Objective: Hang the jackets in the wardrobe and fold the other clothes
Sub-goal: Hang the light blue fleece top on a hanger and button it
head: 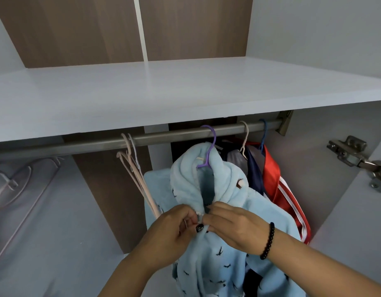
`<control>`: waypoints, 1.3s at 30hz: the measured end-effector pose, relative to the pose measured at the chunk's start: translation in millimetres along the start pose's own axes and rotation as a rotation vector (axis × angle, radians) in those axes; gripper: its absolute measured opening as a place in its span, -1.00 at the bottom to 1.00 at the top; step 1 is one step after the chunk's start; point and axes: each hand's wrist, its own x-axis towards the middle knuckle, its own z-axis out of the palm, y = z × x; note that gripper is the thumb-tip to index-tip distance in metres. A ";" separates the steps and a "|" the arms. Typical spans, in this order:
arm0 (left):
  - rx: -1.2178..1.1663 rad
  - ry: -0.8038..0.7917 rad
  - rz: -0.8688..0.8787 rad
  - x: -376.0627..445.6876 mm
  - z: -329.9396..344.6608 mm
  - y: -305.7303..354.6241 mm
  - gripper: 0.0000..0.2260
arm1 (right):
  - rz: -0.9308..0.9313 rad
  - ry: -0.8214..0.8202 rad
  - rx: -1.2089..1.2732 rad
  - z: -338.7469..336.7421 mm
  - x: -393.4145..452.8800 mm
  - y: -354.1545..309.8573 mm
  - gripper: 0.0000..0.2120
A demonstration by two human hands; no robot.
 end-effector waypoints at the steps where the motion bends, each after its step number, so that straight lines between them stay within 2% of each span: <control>1: -0.026 -0.057 -0.014 1.8 0.3 -0.4 -0.88 | 0.008 0.010 -0.004 -0.4 -1.1 0.2 -0.82; 3: -0.088 -0.147 -0.034 4.3 1.8 1.1 -0.93 | 0.020 0.027 -0.019 -2.1 -3.7 -0.3 -0.84; 6: -0.169 -0.207 -0.034 6.6 1.6 5.5 -0.78 | 0.052 0.066 0.007 -5.2 -6.7 -3.9 -0.84; 11: -0.247 -0.214 -0.009 12.0 -1.1 13.5 -0.77 | 0.100 0.179 0.028 -6.2 -10.2 -6.6 -0.83; 16: -0.506 -0.052 -0.107 8.1 10.3 19.4 -0.71 | 0.213 0.338 0.042 -0.9 -10.7 -11.8 -0.86; 21: -0.659 0.091 -0.244 6.3 22.6 26.0 -0.71 | 0.601 0.627 0.236 23.7 -16.7 -52.2 -0.93; 26: -0.701 0.080 -0.232 7.2 23.5 31.0 -0.73 | 0.776 0.423 0.337 26.2 -10.5 -61.2 -0.79; 30: -0.678 0.068 -0.212 5.8 23.0 29.6 -0.74 | 0.750 0.366 0.255 20.9 -2.3 -57.9 -0.80; 35: -0.720 0.110 -0.124 1.3 19.7 33.3 -0.75 | 0.682 0.467 0.327 14.9 2.0 -56.9 -0.82; 39: -0.804 0.117 -0.099 -2.1 20.5 35.5 -0.73 | 0.769 0.566 0.533 12.3 5.6 -61.1 -0.78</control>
